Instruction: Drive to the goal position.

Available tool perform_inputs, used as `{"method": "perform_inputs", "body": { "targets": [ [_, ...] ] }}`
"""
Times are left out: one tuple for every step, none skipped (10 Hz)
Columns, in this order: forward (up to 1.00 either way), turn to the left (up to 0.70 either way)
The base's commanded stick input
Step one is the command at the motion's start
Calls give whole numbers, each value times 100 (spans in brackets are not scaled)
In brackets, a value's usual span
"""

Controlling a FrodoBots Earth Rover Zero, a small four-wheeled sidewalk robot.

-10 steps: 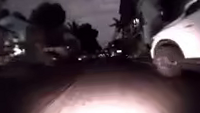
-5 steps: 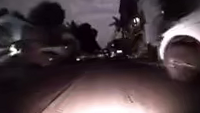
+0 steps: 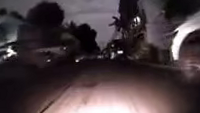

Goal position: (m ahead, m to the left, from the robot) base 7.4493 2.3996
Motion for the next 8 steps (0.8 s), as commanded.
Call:
{"method": "perform_inputs", "body": {
  "targets": [
    [100,0],
    [100,0],
    [100,0],
    [100,0],
    [100,0],
    [100,0],
    [100,0],
    [100,0]
  ]
}}
